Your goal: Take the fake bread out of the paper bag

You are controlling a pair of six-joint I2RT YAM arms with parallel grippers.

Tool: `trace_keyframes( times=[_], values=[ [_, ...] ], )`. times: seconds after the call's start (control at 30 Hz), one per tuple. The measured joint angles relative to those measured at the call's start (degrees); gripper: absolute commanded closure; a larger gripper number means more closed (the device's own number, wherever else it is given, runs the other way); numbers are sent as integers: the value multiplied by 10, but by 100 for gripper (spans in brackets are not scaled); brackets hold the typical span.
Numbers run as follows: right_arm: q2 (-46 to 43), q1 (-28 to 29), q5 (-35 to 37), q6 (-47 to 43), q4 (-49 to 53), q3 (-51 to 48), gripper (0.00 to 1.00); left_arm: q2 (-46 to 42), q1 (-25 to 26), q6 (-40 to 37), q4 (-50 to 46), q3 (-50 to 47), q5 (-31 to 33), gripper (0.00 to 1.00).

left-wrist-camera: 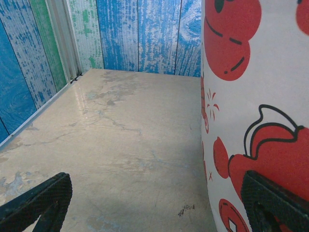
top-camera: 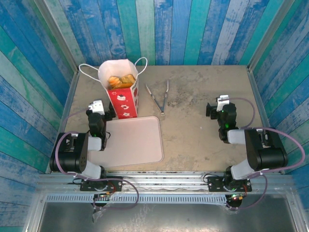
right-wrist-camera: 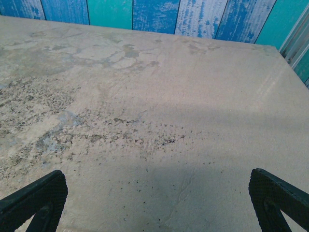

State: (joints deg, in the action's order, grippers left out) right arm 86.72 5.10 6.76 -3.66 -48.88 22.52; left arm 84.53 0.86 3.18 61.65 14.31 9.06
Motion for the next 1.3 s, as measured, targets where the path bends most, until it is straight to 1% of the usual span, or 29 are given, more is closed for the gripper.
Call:
trace_keyframes(
  times=[0.5, 0.6, 0.67, 0.77, 0.83, 0.97, 1.03, 1.1, 1.13, 1.17, 1.2, 1.23, 1.3],
  values=[
    [0, 0, 0, 0, 0, 0, 0, 0, 0, -2, 2, -1, -7, 6],
    [0, 0, -14, -7, -5, -3, 0, -2, 0, -2, 15, -13, -11, 6],
    [-4, 1, -24, -11, -15, -14, 0, -13, 0, -1, 7, -24, -10, 6],
    [-19, 1, -34, -17, -13, -28, 0, -59, 0, 2, -32, -26, 1, 6],
    [-43, 1, -37, -18, 9, -27, 0, -103, 0, 5, -58, -26, 7, 6],
    [-118, 0, -38, 11, 144, 33, 0, -192, 1, 18, -102, -30, 26, 6],
    [-142, 1, -39, 45, 206, 77, 0, -247, 1, 32, -131, -36, 40, 6],
    [-154, 0, -49, 93, 292, 131, 0, -303, 2, 65, -184, -37, 64, 6],
    [-155, 0, -66, 108, 328, 155, 7, -339, 2, 96, -227, -33, 83, 6],
    [-154, -1, -90, 123, 351, 174, 11, -366, 2, 124, -261, -28, 99, 6],
    [-151, -2, -135, 141, 368, 187, 15, -398, 2, 162, -305, -22, 116, 6],
    [-147, -1, -163, 152, 376, 194, 17, -419, 2, 188, -333, -18, 126, 6],
    [-121, 11, -233, 189, 395, 209, 24, -466, 2, 243, -393, -13, 132, 6]
  ],
)
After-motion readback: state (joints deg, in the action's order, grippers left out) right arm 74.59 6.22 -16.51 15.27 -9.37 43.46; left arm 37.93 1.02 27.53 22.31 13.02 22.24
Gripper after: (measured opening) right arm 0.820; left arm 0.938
